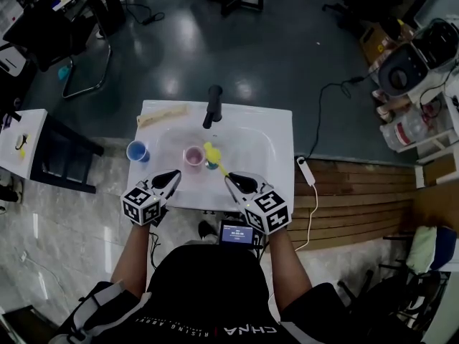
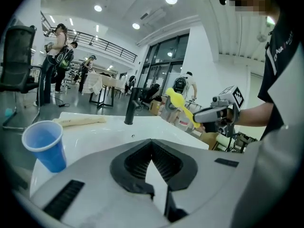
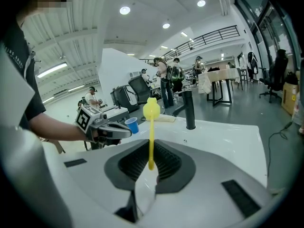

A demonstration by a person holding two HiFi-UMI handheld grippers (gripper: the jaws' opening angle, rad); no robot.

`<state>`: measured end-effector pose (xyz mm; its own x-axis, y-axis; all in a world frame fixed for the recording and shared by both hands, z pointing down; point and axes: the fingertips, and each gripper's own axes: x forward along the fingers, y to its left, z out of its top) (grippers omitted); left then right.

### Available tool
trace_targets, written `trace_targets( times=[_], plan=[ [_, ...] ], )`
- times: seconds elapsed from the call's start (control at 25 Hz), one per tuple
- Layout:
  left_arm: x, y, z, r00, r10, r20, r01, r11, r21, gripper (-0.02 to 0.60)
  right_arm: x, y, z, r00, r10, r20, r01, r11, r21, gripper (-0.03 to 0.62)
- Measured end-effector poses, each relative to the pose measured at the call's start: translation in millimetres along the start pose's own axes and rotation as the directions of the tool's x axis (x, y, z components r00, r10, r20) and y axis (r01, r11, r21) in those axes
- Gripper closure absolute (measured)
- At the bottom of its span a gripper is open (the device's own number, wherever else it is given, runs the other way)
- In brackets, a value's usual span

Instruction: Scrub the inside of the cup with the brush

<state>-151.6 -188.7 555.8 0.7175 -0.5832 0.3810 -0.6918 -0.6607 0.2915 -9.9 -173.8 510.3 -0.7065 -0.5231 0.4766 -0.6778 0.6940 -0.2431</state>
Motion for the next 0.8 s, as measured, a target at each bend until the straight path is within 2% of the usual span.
trace_targets(
  times=[0.24,0.4,0.52,0.6,0.68,0.8],
  plan=[
    [29.9,17.9,-13.7,0.986,0.024,-0.167,-0.008,0.995,0.098,0.577,6.7,-14.8,-0.2,1.0,0.018,-0.024,-0.018,1.0,-0.004,0.556],
    [47.0,29.7,-33.5,0.959,0.033,-0.281,0.011,0.988,0.153,0.574,16.2,-22.3,-2.4,0.998,0.038,-0.043,-0.039,0.999,-0.006,0.556],
    [57.9,40.2,-49.1,0.931,0.056,-0.36,0.016,0.981,0.195,0.507,24.3,-26.9,-3.4,0.997,0.053,-0.051,-0.054,0.999,-0.006,0.556],
    [64.6,46.1,-56.6,0.914,0.075,-0.399,0.019,0.974,0.226,0.486,28.6,-30.2,-3.4,0.997,0.061,-0.055,-0.061,0.998,-0.006,0.556],
    [70.8,49.9,-64.0,0.896,0.084,-0.436,0.028,0.97,0.243,0.423,32.1,-32.7,-3.3,0.996,0.069,-0.06,-0.07,0.998,-0.006,0.556],
    [81.6,55.6,-76.8,0.871,0.094,-0.483,0.041,0.964,0.261,0.376,36.7,-36.8,-3.1,0.995,0.081,-0.066,-0.081,0.997,-0.006,0.556]
  ],
)
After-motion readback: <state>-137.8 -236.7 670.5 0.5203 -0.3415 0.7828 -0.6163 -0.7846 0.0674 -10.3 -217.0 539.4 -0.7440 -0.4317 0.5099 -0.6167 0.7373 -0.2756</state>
